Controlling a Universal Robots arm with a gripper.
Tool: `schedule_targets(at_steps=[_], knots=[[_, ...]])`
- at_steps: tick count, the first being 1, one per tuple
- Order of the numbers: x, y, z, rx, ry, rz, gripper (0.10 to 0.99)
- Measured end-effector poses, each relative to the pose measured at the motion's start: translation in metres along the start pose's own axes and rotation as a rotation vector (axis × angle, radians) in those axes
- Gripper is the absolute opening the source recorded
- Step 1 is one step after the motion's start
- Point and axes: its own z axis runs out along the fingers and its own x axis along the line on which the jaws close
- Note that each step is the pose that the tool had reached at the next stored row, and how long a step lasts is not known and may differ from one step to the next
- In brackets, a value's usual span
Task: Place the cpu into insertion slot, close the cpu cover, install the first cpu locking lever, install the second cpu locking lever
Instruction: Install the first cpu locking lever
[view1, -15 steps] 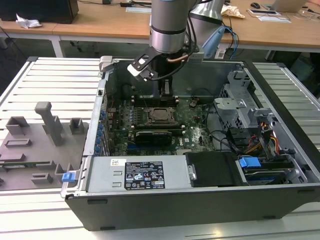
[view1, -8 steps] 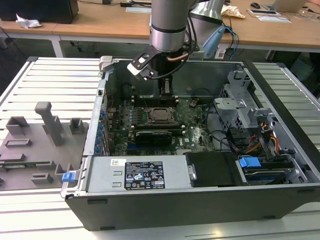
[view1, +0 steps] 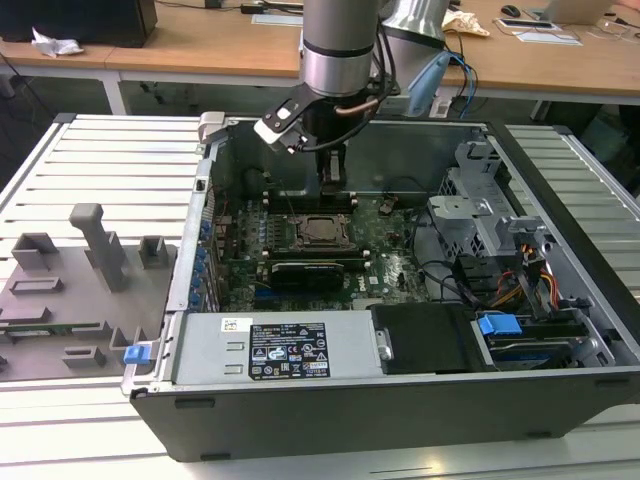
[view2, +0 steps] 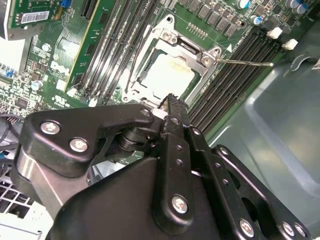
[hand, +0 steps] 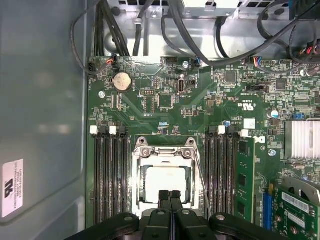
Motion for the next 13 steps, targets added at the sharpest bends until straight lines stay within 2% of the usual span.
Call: schedule_targets(at_steps=[7, 10, 13], knots=[[0.0001, 0.0005, -0.0073, 0.0, 0.0001, 0.0, 0.106], [0.0005, 0.0008, -0.018, 0.0, 0.0, 0.0, 0.106], [0.0006, 0.0022, -0.0216, 0.0, -0.0002, -0.003, 0.106]])
